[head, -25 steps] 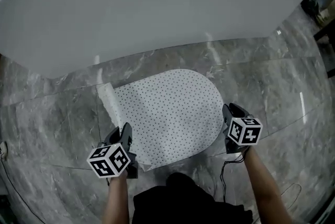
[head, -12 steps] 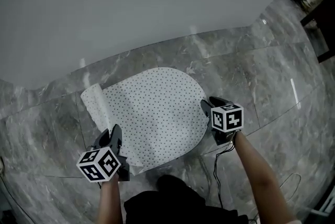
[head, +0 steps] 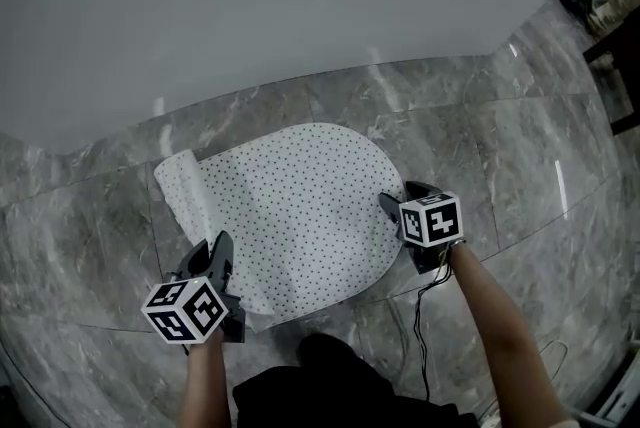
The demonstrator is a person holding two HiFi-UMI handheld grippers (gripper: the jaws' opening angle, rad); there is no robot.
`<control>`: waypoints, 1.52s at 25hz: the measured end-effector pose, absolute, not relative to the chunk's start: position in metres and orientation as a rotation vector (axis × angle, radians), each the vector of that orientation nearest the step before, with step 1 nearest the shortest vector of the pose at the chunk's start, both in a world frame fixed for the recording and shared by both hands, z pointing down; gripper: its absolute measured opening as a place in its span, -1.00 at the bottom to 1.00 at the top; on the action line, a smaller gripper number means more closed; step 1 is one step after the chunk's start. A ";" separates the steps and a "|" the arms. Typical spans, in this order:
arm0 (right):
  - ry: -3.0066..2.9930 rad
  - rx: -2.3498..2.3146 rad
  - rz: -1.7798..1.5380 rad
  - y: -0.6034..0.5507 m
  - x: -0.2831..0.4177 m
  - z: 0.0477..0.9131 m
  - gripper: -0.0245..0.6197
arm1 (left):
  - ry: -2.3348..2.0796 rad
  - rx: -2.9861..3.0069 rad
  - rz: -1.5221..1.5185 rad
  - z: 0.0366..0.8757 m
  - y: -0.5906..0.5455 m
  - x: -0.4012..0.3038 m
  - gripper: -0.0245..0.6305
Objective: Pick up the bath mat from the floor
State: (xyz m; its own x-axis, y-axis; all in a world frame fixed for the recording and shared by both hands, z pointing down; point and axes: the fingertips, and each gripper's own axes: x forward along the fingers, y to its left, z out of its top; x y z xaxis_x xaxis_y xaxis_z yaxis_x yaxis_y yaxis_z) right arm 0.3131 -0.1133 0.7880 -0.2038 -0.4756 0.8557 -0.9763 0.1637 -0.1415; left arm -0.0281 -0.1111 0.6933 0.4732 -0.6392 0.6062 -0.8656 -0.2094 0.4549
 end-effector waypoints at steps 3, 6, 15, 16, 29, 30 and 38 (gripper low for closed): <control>-1.779 1.393 0.974 -0.112 0.307 0.788 -0.12 | -1.246 1.944 0.354 0.692 -0.110 -0.030 -0.85; -1.782 1.415 1.018 -0.112 0.304 0.786 -0.11 | -1.240 1.948 0.349 0.691 -0.108 -0.033 -0.85; -1.833 1.260 1.094 -0.097 0.260 0.784 -0.11 | -1.256 1.937 0.331 0.690 -0.097 -0.050 -0.85; -1.846 1.220 1.103 -0.095 0.251 0.783 -0.11 | -1.261 1.933 0.326 0.690 -0.096 -0.054 -0.85; -1.918 1.111 1.097 -0.076 0.187 0.751 -0.75 | -1.394 1.830 0.266 0.681 -0.064 -0.118 -0.85; -1.915 1.119 1.115 -0.075 0.187 0.750 -0.76 | -1.407 1.818 0.271 0.682 -0.061 -0.126 -0.85; -1.936 1.109 1.287 -0.068 0.171 0.727 -0.82 | -1.472 1.719 0.281 0.687 -0.047 -0.170 -0.85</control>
State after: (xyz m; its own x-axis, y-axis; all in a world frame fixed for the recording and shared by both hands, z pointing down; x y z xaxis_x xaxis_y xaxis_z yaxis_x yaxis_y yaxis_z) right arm 0.1708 -0.0685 0.7272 -0.5022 -0.3292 0.7996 -0.8647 0.1977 -0.4617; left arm -0.1697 -0.0467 0.6866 0.2870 -0.7101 0.6430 -0.8969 0.0365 0.4406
